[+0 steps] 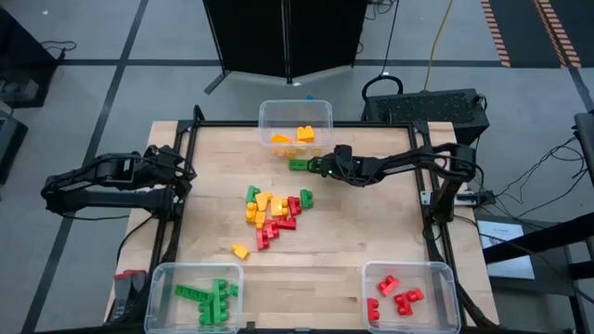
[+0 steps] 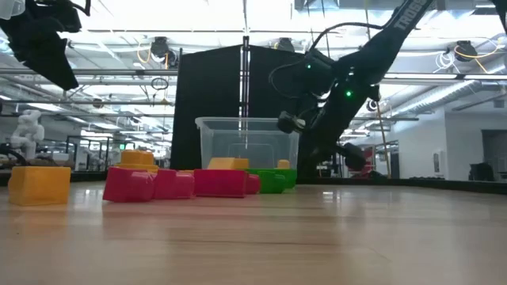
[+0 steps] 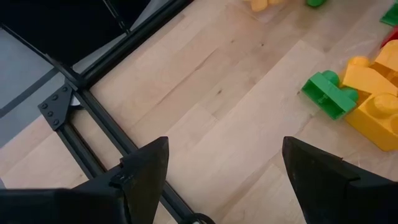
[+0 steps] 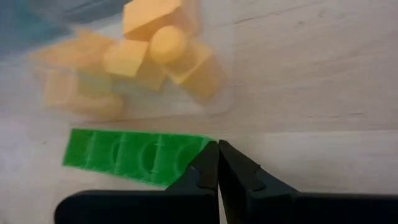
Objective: Sort blocks
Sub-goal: Move the green game piece into the top left of the table
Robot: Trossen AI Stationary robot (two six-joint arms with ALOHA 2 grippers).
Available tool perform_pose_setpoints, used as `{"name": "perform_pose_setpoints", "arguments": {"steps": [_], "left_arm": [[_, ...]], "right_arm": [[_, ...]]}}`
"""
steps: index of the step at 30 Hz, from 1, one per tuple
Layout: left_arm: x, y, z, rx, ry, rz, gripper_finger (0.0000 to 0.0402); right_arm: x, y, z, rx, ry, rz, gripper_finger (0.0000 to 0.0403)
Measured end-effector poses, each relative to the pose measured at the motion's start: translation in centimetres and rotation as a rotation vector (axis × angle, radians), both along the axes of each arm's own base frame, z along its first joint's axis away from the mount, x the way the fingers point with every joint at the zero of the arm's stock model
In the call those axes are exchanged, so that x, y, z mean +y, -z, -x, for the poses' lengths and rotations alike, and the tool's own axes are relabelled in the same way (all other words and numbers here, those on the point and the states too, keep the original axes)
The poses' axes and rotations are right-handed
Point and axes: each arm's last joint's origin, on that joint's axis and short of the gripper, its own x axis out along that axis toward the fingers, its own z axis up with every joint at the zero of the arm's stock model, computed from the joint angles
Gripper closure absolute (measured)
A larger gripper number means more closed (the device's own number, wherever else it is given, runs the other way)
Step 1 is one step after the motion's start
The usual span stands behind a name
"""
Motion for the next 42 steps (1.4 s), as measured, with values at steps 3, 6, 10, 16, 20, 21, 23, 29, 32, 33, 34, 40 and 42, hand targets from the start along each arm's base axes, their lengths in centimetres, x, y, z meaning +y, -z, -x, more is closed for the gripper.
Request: {"name": "perform_pose_setpoints", "arguments": {"steps": [3, 6, 10, 16, 20, 21, 23, 29, 32, 33, 34, 40, 42], "left_arm": [[0.0, 0.0, 0.0, -0.001, 0.0, 0.0, 0.0114], [0.0, 0.0, 0.0, -0.002, -0.001, 0.0, 0.0114], [0.0, 0.0, 0.0, -0.003, -0.001, 0.0, 0.0114], [0.0, 0.0, 0.0, -0.012, -0.016, 0.008, 0.0114], [0.0, 0.0, 0.0, -0.015, -0.02, 0.01, 0.0114], [0.0, 0.0, 0.0, -0.015, -0.02, 0.01, 0.0114], [0.0, 0.0, 0.0, -0.015, -0.02, 0.01, 0.0114], [0.0, 0.0, 0.0, -0.015, -0.02, 0.01, 0.0114], [0.0, 0.0, 0.0, -0.015, -0.02, 0.01, 0.0114], [0.0, 0.0, 0.0, -0.015, -0.02, 0.009, 0.0114], [0.0, 0.0, 0.0, -0.014, -0.02, 0.008, 0.0114], [0.0, 0.0, 0.0, -0.013, -0.021, 0.003, 0.0114], [0.0, 0.0, 0.0, -0.013, -0.021, 0.004, 0.0114]], "right_arm": [[-0.1, 0.3, -0.7, -0.033, -0.051, 0.0, 0.0403], [-0.2, 0.1, -2.0, -0.058, -0.179, 0.004, 0.0403], [0.8, -1.6, -4.6, -0.086, -0.506, 0.005, 0.0403], [4.9, -5.8, -7.7, -0.049, -0.903, 0.064, 0.0403], [6.0, -8.7, -8.7, 0.124, -0.808, 0.248, 0.0403], [6.1, -9.3, -8.8, 0.167, -0.78, 0.306, 0.0403], [6.1, -10.1, -8.8, 0.267, -0.738, 0.395, 0.0403], [5.7, -9.3, -8.2, 0.453, -0.773, 0.436, 0.0395], [5.8, -8.7, -8.5, 0.477, -0.868, 0.441, 0.036], [5.9, -8.5, -8.7, 0.469, -0.895, 0.444, 0.0342], [5.9, -8.4, -8.9, 0.453, -0.916, 0.443, 0.0323], [6.1, -5.7, -9.5, 0.483, -0.975, 0.37, 0.0199], [6.0, -4.8, -9.7, 0.503, -0.976, 0.361, 0.0177]]}}
